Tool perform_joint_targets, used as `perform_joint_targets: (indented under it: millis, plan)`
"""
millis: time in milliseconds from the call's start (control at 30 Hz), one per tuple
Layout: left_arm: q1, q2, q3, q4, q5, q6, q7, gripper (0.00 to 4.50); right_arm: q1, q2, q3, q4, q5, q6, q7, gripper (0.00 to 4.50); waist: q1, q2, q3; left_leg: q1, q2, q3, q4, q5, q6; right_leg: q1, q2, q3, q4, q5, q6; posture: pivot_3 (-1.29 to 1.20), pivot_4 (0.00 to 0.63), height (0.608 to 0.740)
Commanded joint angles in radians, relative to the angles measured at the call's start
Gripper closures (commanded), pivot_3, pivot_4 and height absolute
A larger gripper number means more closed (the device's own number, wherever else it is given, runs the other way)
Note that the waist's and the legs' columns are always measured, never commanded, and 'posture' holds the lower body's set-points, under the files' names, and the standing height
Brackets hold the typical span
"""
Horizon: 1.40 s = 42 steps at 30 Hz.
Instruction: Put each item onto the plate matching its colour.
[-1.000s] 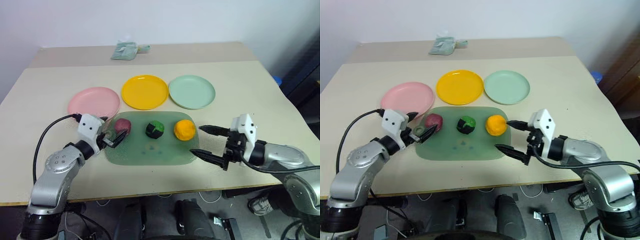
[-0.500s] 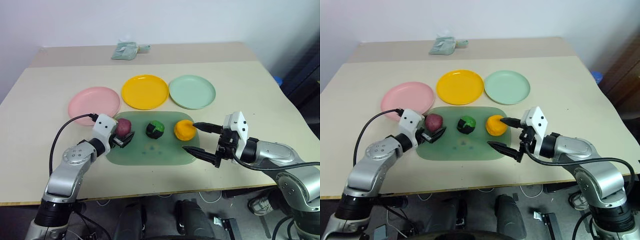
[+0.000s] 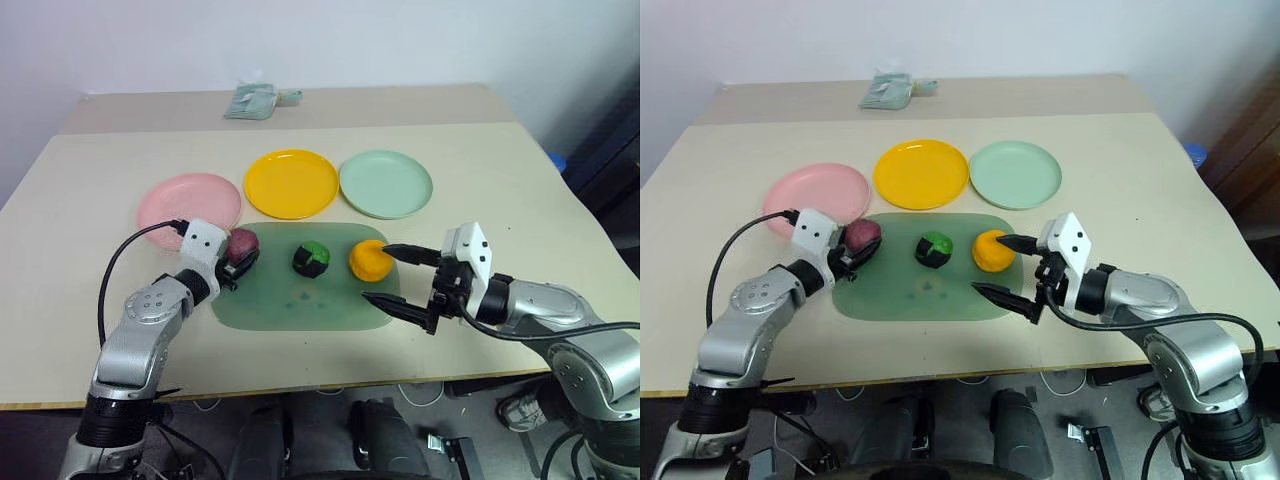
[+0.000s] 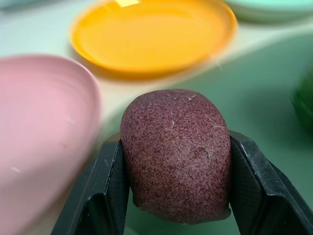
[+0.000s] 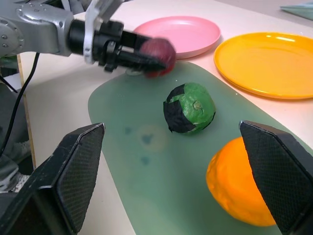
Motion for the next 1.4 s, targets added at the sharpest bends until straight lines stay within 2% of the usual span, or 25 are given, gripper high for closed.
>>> perform_joint_targets:
  millis: [33, 167, 333, 433, 500, 667, 767, 967, 1033, 1200, 1267, 1400]
  plan:
    - [-0.085, -0.046, 0.097, 0.053, 0.068, -0.068, 0.18, 2.21, -0.027, 0.014, 0.001, -0.002, -0.005, -0.031, 0.003, 0.0, -0.001, 0.0, 0.0, 0.0, 0.0, 0.0, 0.0, 0.0, 0.0, 0.0, 0.0, 0.0, 0.0, 0.0, 0.0, 0.0, 0.15, 0.74]
    - [-0.131, -0.073, 0.133, 0.122, 0.112, -0.025, 0.291, 2.21, -0.046, 0.03, 0.024, 0.013, -0.017, -0.042, 0.0, 0.0, -0.004, 0.0, 0.0, 0.0, -0.001, 0.0, 0.0, 0.0, 0.0, 0.0, 0.0, 0.0, 0.0, 0.001, 0.002, 0.0, 0.15, 0.74]
    - [-0.125, -0.078, 0.142, 0.153, 0.126, -0.004, 0.318, 2.21, -0.063, 0.051, 0.044, 0.028, -0.034, -0.055, -0.002, 0.0, -0.003, 0.0, 0.0, 0.0, -0.001, 0.0, 0.0, 0.0, 0.0, 0.0, 0.0, 0.0, 0.0, 0.002, 0.003, 0.0, 0.15, 0.74]
    - [-0.122, -0.078, 0.144, 0.148, 0.123, -0.004, 0.313, 1.0, -0.065, 0.054, 0.047, 0.032, -0.04, -0.058, -0.001, 0.0, 0.001, -0.001, 0.0, 0.0, -0.001, 0.0, 0.0, 0.0, 0.0, 0.0, 0.0, 0.0, 0.0, 0.002, 0.003, 0.0, 0.15, 0.74]
    - [-0.12, -0.073, 0.152, 0.148, 0.121, -0.008, 0.31, 0.02, -0.066, 0.057, 0.048, 0.035, -0.047, -0.061, -0.006, 0.0, 0.0, -0.001, 0.0, 0.0, -0.001, 0.0, 0.0, 0.0, 0.0, 0.0, 0.0, 0.0, 0.0, 0.002, 0.003, 0.0, 0.15, 0.74]
    - [-0.096, -0.039, 0.173, 0.132, 0.114, -0.043, 0.274, 0.02, -0.097, 0.085, 0.088, 0.05, -0.097, -0.059, -0.05, 0.0, -0.007, -0.001, 0.0, 0.0, 0.0, 0.0, 0.0, 0.0, 0.0, 0.0, 0.0, 0.0, 0.0, 0.002, 0.003, 0.0, 0.15, 0.74]
    - [-0.047, -0.014, 0.242, 0.091, 0.079, -0.071, 0.246, 0.02, -0.136, 0.126, 0.126, 0.067, -0.146, -0.061, -0.097, 0.0, -0.01, -0.001, 0.0, 0.0, 0.0, 0.0, 0.0, 0.0, 0.0, 0.0, 0.001, 0.0, 0.001, 0.002, 0.003, 0.0, 0.15, 0.74]
    - [0.087, 0.036, 0.377, -0.022, -0.034, -0.128, 0.132, 0.02, -0.193, 0.183, 0.153, 0.083, -0.151, -0.024, -0.13, 0.0, -0.003, -0.001, 0.0, 0.0, 0.002, 0.0, 0.0, 0.0, 0.0, -0.001, -0.001, 0.0, 0.001, 0.002, 0.003, 0.0, 0.15, 0.74]
    - [0.149, 0.064, 0.397, -0.073, -0.091, -0.131, 0.044, 0.02, -0.217, 0.189, 0.183, 0.083, -0.162, -0.017, -0.126, 0.0, -0.001, -0.001, 0.0, -0.001, 0.001, 0.0, 0.0, 0.0, 0.0, -0.001, -0.002, -0.001, 0.001, 0.001, 0.002, 0.0, 0.15, 0.74]
    - [0.382, 0.162, 0.33, -0.248, -0.234, -0.111, -0.251, 0.02, -0.318, 0.276, 0.293, 0.153, -0.247, 0.002, -0.192, 0.0, -0.013, -0.001, -0.001, 0.0, 0.002, 0.001, -0.001, 0.0, -0.001, -0.002, -0.003, -0.001, 0.001, -0.001, -0.002, 0.0, 0.15, 0.74]
    - [0.442, 0.181, 0.293, -0.291, -0.241, -0.115, -0.295, 0.02, -0.34, 0.303, 0.327, 0.192, -0.285, 0.018, -0.213, 0.0, -0.012, -0.001, -0.001, -0.001, 0.002, 0.001, -0.001, 0.0, -0.001, -0.002, -0.003, 0.0, 0.001, -0.001, -0.003, 0.0, 0.15, 0.74]
    - [0.463, 0.181, 0.261, -0.314, -0.245, -0.113, -0.301, 0.02, -0.352, 0.322, 0.355, 0.239, -0.331, 0.023, -0.22, 0.0, -0.004, -0.001, 0.0, -0.001, 0.001, 0.0, -0.001, 0.0, -0.001, -0.003, -0.004, -0.001, 0.001, -0.001, -0.004, 0.0, 0.15, 0.74]
